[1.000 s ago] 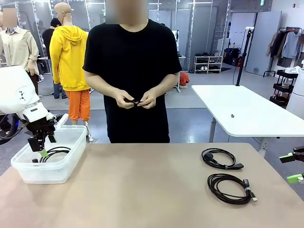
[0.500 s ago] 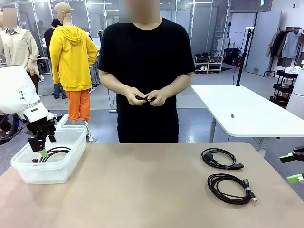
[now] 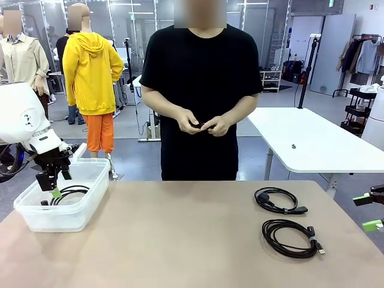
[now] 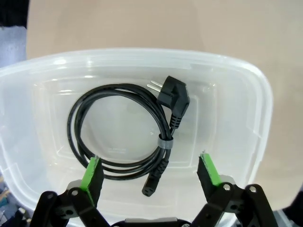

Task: Organize and store the cables.
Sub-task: Place the Power Cable into the Organizing box.

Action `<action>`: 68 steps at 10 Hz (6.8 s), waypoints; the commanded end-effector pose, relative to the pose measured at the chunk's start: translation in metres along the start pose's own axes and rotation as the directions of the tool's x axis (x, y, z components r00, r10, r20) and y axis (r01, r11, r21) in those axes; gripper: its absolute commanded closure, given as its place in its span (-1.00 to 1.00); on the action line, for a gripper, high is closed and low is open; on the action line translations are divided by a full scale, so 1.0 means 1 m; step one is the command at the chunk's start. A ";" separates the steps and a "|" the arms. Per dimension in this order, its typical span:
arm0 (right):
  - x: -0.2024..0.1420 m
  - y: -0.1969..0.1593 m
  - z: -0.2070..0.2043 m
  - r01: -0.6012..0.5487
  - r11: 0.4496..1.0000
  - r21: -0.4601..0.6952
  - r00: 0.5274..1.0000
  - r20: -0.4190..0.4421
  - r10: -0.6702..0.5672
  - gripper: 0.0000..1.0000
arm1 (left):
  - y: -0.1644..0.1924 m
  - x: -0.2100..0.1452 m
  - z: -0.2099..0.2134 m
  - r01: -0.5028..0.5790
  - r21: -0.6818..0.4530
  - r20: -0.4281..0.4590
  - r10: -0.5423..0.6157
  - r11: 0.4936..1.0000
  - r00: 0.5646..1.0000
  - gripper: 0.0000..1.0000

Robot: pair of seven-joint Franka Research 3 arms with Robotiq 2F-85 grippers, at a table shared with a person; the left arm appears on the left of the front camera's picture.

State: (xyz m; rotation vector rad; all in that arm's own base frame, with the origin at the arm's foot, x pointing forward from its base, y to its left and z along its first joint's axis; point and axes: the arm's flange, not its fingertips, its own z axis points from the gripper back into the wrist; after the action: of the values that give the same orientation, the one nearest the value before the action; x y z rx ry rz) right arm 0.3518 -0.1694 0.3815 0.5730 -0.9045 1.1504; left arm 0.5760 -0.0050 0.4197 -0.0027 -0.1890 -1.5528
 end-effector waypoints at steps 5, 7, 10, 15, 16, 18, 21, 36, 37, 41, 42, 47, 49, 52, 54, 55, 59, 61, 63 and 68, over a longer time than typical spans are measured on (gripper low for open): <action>0.001 0.001 -0.002 -0.010 1.000 -0.011 1.000 0.015 0.010 -1.00 | -0.103 -0.059 0.093 -0.091 0.005 0.377 0.082 0.996 0.922 -1.00; 0.001 0.001 -0.002 -0.010 1.000 -0.011 1.000 0.015 0.010 -1.00 | -0.143 -0.077 0.101 -0.140 0.014 0.510 0.113 0.990 0.852 -1.00; 0.001 0.001 -0.002 -0.010 1.000 -0.011 1.000 0.015 0.010 -1.00 | -0.194 -0.088 0.086 -0.152 0.102 0.633 0.053 0.983 0.772 -1.00; 0.001 0.001 -0.002 -0.010 1.000 -0.011 1.000 0.015 0.010 -1.00 | -0.217 -0.096 0.077 -0.174 0.086 0.643 0.079 0.981 0.762 -1.00; 0.001 0.001 -0.002 -0.010 1.000 -0.011 1.000 0.015 0.010 -1.00 | -0.217 -0.096 0.077 -0.174 0.086 0.643 0.079 0.981 0.762 -1.00; 0.001 0.001 -0.002 -0.010 1.000 -0.011 1.000 0.015 0.010 -1.00 | -0.217 -0.096 0.077 -0.174 0.086 0.643 0.079 0.981 0.762 -1.00; 0.001 0.001 -0.002 -0.010 1.000 -0.011 1.000 0.015 0.010 -1.00 | -0.217 -0.096 0.077 -0.174 0.086 0.643 0.079 0.981 0.762 -1.00; 0.111 -0.042 -0.009 -0.097 0.995 -0.023 0.929 -0.362 0.082 -1.00 | -0.217 -0.096 0.077 -0.174 0.086 0.643 0.079 0.981 0.762 -1.00; 0.126 -0.061 -0.029 -0.107 0.994 0.003 0.898 -0.430 0.098 -1.00 | -0.217 -0.096 0.077 -0.174 0.086 0.643 0.079 0.981 0.762 -1.00; 0.150 -0.108 -0.108 -0.159 0.987 0.032 0.771 -0.620 0.144 -1.00 | -0.217 -0.096 0.077 -0.174 0.086 0.643 0.079 0.981 0.762 -1.00; 0.148 -0.116 -0.126 -0.168 0.984 0.065 0.750 -0.640 0.170 -1.00 | -0.217 -0.096 0.077 -0.174 0.086 0.643 0.079 0.981 0.762 -1.00; 0.123 -0.143 -0.209 -0.131 0.987 0.093 0.689 -0.707 0.158 -1.00 | -0.217 -0.096 0.077 -0.174 0.086 0.643 0.079 0.981 0.762 -1.00; 0.111 -0.147 -0.231 -0.117 0.987 0.105 0.662 -0.733 0.157 -1.00 | -0.217 -0.096 0.077 -0.174 0.086 0.643 0.079 0.981 0.762 -1.00; 0.092 -0.150 -0.255 -0.108 0.984 0.143 0.642 -0.745 0.179 -1.00 | -0.217 -0.096 0.077 -0.174 0.086 0.643 0.079 0.981 0.762 -1.00; 0.081 -0.152 -0.263 -0.101 0.984 0.146 0.624 -0.761 0.177 -1.00 | -0.217 -0.096 0.077 -0.174 0.086 0.643 0.079 0.981 0.762 -1.00; 0.074 -0.155 -0.266 -0.104 0.983 0.151 0.616 -0.766 0.183 -1.00 | -0.217 -0.096 0.077 -0.174 0.086 0.643 0.079 0.981 0.762 -1.00; 0.065 -0.162 -0.271 -0.103 0.984 0.148 0.608 -0.774 0.180 -1.00 | -0.217 -0.096 0.077 -0.174 0.086 0.643 0.079 0.981 0.762 -1.00; 0.065 -0.169 -0.271 -0.092 0.987 0.134 0.614 -0.772 0.162 -0.54 | -0.217 -0.096 0.077 -0.174 0.086 0.643 0.079 0.981 0.762 -1.00; 0.065 -0.172 -0.270 -0.092 0.987 0.130 0.609 -0.777 0.159 0.66 | -0.217 -0.096 0.077 -0.174 0.086 0.643 0.079 0.981 0.762 -1.00; 0.066 -0.172 -0.272 -0.072 0.987 0.145 0.614 -0.773 0.159 1.00 | -0.217 -0.096 0.077 -0.174 0.086 0.643 0.079 0.981 0.762 -1.00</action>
State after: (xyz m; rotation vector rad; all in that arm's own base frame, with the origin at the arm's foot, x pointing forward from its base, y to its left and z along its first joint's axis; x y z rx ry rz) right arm 0.6026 0.0175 0.3021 0.0399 -0.1312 1.4142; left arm 0.3497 0.0951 0.4577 -0.4327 -0.8261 -1.3492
